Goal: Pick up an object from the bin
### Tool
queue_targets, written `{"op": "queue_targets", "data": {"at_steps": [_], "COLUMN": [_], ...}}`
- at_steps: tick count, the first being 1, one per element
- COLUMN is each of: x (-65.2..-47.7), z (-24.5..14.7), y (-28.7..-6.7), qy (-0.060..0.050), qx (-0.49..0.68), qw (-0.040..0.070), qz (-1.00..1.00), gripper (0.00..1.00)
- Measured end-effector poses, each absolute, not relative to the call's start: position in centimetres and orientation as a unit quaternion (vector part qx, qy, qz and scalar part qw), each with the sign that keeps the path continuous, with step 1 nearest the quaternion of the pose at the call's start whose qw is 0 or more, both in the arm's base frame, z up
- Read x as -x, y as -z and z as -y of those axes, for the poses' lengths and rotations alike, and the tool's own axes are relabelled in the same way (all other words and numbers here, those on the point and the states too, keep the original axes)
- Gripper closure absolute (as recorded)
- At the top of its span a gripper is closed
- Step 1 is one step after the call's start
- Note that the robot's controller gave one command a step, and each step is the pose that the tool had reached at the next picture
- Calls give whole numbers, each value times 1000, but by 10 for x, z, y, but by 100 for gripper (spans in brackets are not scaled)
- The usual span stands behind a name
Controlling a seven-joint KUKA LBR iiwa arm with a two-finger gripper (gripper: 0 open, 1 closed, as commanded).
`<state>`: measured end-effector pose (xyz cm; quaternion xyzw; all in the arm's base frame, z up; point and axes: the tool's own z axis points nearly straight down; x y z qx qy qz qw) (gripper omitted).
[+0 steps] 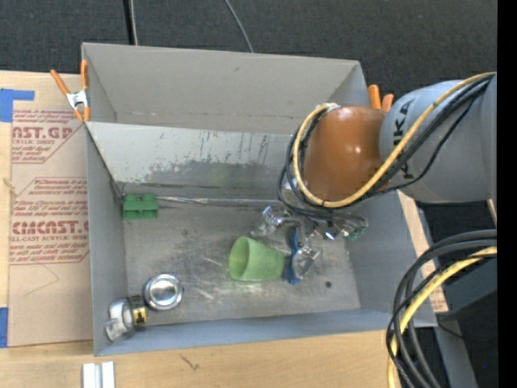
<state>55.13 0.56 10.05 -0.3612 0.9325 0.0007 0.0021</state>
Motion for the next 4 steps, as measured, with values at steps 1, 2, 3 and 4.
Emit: {"op": "queue_targets", "data": {"at_steps": [1,2,3,4], "x": [-494,-531,-531,-533], "z": [26,52,50,51], "y": [-105,-72,-73,-76], "qy": [-1,-2,-1,1], "qx": [356,445,445,445], "qw": [-2,2,1,2], "qz": [-934,-895,-895,-896], "gripper": [0,0,0,100]}}
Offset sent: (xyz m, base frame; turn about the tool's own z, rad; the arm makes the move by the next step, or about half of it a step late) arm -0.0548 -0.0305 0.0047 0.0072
